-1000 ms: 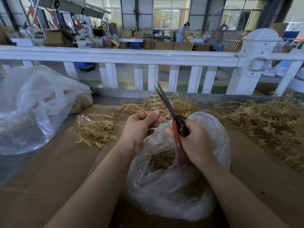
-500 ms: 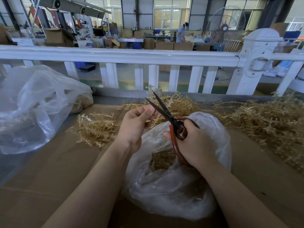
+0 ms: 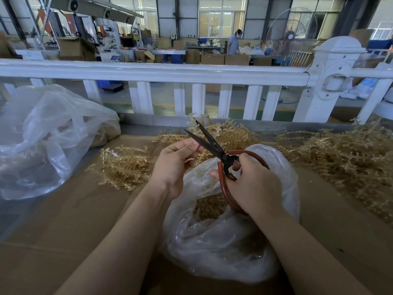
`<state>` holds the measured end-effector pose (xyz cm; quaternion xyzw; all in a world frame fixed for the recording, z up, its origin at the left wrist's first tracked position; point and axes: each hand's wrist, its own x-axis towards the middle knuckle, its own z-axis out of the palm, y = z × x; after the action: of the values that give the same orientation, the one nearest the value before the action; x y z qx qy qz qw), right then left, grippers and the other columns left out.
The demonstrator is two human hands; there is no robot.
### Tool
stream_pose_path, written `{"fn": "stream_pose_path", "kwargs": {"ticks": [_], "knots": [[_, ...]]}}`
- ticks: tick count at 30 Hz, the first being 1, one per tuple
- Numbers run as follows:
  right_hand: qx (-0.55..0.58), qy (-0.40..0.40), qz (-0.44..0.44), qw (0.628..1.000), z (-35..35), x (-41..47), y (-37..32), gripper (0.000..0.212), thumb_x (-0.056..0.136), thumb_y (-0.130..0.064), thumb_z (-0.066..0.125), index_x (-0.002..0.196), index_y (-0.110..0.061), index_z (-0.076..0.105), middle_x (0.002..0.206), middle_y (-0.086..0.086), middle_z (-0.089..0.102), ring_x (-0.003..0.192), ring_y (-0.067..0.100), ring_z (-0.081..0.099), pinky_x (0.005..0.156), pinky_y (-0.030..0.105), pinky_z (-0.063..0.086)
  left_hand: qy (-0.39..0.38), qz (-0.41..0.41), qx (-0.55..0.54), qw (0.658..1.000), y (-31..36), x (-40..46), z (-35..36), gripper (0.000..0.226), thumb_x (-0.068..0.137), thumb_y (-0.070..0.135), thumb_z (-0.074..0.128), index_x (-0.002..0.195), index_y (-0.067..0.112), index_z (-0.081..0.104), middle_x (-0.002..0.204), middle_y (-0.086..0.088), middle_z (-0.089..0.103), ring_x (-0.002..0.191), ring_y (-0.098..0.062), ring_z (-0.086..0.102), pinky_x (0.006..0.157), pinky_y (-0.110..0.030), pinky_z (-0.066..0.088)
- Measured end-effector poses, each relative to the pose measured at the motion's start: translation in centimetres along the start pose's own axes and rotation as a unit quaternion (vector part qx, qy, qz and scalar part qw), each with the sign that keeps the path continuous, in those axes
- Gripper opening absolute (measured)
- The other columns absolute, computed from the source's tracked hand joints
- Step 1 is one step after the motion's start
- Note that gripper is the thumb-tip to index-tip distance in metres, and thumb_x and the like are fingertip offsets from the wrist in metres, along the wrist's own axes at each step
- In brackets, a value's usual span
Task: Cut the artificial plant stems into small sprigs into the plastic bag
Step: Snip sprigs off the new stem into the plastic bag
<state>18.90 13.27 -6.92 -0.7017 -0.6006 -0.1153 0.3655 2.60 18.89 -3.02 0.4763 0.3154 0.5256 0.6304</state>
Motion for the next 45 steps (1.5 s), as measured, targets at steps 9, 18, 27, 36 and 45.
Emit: {"fn": "stream_pose_path", "kwargs": {"ticks": [9,18,27,36,45], "knots": [[-0.043,0.020,-0.008,0.999,-0.04,0.06,-0.22,0.050,0.077,-0.068,0.075,0.076,-0.033,0.039,0.053,-0.017,0.040,0.048,-0.004,0.036,0.044,0.016,0.020,-0.017,-0.034,-0.021,0.999,-0.36,0.25,-0.26,0.014,0.090,0.017,0.061,0.099,0.014,0.071,0.074,0.008,0.063,0.064,-0.003,0.052,0.066,-0.020,0.041],[-0.047,0.040,-0.013,0.998,0.36,0.10,-0.26,0.048,0.079,-0.077,0.065,0.077,-0.034,0.042,0.057,-0.017,0.050,0.046,-0.001,0.043,0.041,0.014,0.032,-0.011,-0.016,-0.010,1.000,-0.29,0.33,-0.45,0.011,0.088,0.018,0.062,0.093,0.015,0.072,0.075,0.006,0.063,0.063,-0.003,0.050,0.064,-0.019,0.041],[-0.006,0.008,-0.001,1.000,0.26,-0.08,-0.23,0.047,0.079,-0.079,0.062,0.078,-0.036,0.043,0.054,-0.021,0.038,0.049,-0.005,0.039,0.046,0.013,0.025,-0.024,-0.020,-0.030,0.999,-0.23,0.12,-0.50,0.012,0.078,0.023,0.066,0.087,0.015,0.068,0.069,0.007,0.063,0.064,-0.005,0.053,0.069,-0.022,0.041],[-0.018,-0.006,0.003,1.000,0.12,0.07,-0.15,0.045,0.080,-0.069,0.071,0.077,-0.032,0.047,0.054,-0.018,0.041,0.051,-0.001,0.042,0.049,0.018,0.032,-0.016,-0.001,-0.001,1.000,0.18,-0.03,-0.29,0.006,0.086,0.021,0.065,0.084,0.019,0.070,0.071,0.009,0.064,0.065,-0.004,0.049,0.066,-0.021,0.038],[-0.030,0.028,-0.016,0.999,0.01,0.05,-0.33,0.045,0.077,-0.059,0.079,0.075,-0.030,0.045,0.057,-0.016,0.046,0.048,0.003,0.042,0.046,0.013,0.025,-0.009,0.000,-0.005,1.000,0.09,0.11,-0.22,0.008,0.086,0.021,0.064,0.088,0.015,0.069,0.078,0.006,0.065,0.064,-0.003,0.048,0.067,-0.021,0.037]]}}
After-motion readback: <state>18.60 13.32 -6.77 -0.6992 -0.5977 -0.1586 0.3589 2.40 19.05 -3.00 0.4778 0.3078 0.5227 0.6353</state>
